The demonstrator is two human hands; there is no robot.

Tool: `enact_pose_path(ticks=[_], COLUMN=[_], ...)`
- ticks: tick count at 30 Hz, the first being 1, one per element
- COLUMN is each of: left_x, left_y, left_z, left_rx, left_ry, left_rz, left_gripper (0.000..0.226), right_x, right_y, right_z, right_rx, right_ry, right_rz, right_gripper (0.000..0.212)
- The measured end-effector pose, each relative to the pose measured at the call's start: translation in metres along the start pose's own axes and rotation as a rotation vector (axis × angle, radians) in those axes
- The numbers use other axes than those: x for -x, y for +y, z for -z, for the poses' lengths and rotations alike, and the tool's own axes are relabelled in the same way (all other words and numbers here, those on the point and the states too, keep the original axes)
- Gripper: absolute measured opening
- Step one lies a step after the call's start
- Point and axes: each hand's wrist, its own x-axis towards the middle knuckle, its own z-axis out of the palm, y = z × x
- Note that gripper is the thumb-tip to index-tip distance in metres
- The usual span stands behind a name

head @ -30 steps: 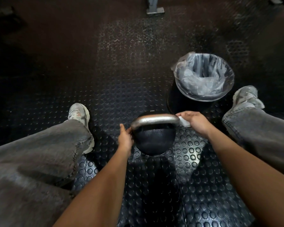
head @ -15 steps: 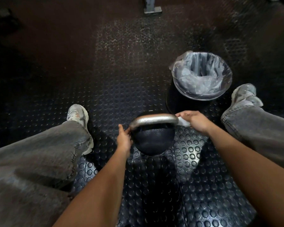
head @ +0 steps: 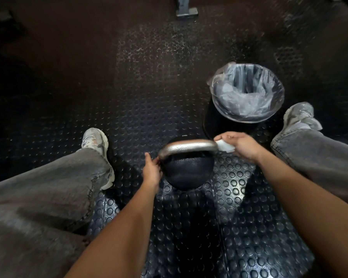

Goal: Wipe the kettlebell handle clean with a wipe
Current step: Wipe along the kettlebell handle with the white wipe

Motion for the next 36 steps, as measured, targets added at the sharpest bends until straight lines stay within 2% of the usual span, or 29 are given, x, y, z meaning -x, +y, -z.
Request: enact_pose_path(ticks=[4,8,11,13,15,19,23,26,28,33,36], left_x=[0.000,0.001,0.000,0.000,-0.001,-0.002,-0.001,-0.004,-0.004,-0.004,-0.005], left_y=[0.000,0.001,0.001,0.001,0.001,-0.001,0.000,-0.002,-0.002,-0.002,-0.003], left_z=[0.001,0.000,0.001,0.001,0.001,0.001,-0.001,0.001,0.001,0.001,0.002], left_rx=[-0.007,-0.006,-0.005,0.010,0.015,0.003,-0.019,-0.042,-0.037,-0.037,-0.036], left_ry=[0.005,0.004,-0.007,0.000,0.005,-0.003,0.005,0.007,0.006,0.009,0.020], left_rz=[-0.001,-0.003,-0.002,0.006,0.004,-0.008,-0.009,-0.003,0.003,-0.012,-0.013], left_gripper=[0.074,0.073,0.074,0.075,0.075,0.072,0.071,0.073,0.073,0.072,0.072], right_x=[-0.009,-0.008,0.002,0.005,0.005,-0.004,-0.007,0.003,0.007,0.000,-0.004], right_y=[-0.001,-0.055,-0.066,-0.048,-0.020,-0.004,-0.049,-0.071,-0.061,-0.008,-0.018], right_z=[-0.017,-0.024,-0.014,-0.002,0.003,-0.011,-0.021,-0.016,-0.005,0.001,-0.017], right_rx=[0.216,0.441,0.339,0.144,0.062,0.211,0.515,0.421,0.345,0.271,0.324], right_ry=[0.052,-0.103,-0.171,-0.136,-0.060,0.051,-0.098,-0.185,-0.161,0.000,0.007], right_rz=[-0.006,0.076,0.178,0.151,0.095,0.033,0.094,0.208,0.219,0.077,0.023], right_gripper=[0.027,0.027,0.024,0.024,0.026,0.027,0.025,0.024,0.024,0.024,0.026])
